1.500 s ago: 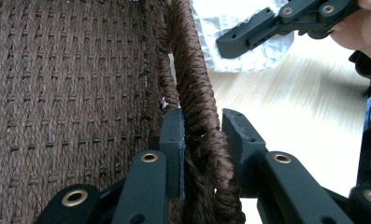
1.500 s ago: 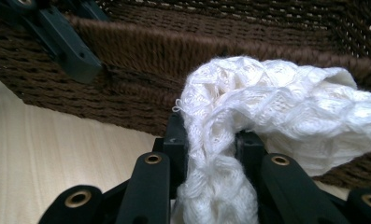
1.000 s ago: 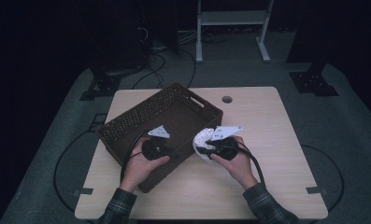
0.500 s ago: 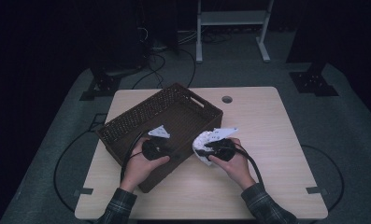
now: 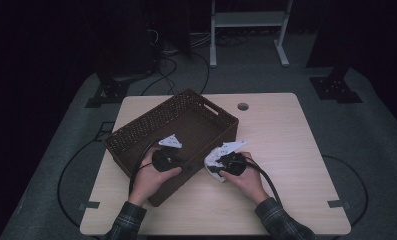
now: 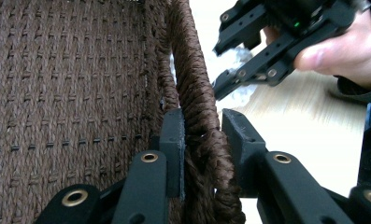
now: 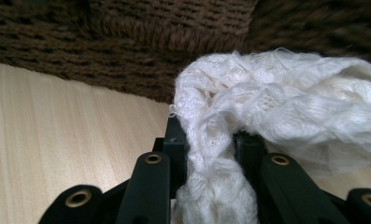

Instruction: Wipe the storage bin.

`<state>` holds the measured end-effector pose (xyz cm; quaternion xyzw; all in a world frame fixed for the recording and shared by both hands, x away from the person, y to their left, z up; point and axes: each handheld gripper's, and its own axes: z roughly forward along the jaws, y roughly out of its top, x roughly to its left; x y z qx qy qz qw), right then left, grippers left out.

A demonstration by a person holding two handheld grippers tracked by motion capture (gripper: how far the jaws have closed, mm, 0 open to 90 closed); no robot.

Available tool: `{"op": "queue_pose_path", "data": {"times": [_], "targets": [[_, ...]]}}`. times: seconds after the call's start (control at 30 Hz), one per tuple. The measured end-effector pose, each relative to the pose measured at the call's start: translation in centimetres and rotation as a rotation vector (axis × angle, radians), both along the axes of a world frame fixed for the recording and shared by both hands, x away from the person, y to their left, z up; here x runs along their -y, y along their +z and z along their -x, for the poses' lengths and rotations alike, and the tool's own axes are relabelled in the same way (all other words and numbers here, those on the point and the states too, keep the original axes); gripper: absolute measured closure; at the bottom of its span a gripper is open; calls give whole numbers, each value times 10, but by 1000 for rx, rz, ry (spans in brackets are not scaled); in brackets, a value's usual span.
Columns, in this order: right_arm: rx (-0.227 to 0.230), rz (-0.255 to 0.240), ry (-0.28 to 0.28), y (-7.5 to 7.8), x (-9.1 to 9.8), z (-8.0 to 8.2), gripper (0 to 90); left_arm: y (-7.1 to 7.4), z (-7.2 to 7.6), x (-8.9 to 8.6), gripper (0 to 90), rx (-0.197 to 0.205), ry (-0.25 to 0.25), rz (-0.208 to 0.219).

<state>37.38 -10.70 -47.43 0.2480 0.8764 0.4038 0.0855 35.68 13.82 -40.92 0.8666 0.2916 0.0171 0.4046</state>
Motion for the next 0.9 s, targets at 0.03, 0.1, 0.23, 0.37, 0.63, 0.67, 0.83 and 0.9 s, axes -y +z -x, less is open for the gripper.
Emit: {"op": "queue_pose_path", "data": {"times": [0.03,0.1,0.23,0.37,0.63,0.67,0.83,0.9], "targets": [[-6,2,-1,-2,-1,0,719,0,0,0,700,0,0,0],[-10,9,4,-5,-1,-1,719,0,0,0,701,0,0,1],[-16,7,0,-6,-1,-1,719,0,0,0,701,0,0,1],[-2,1,3,0,0,2,719,0,0,0,701,0,1,2],[27,-22,14,15,3,9,718,0,0,-1,700,0,1,2],[27,-22,14,15,3,9,718,0,0,-1,700,0,1,2],[43,-35,17,22,5,13,719,0,0,0,700,0,1,2],[49,-49,15,26,6,15,719,0,0,0,701,0,1,2]]}}
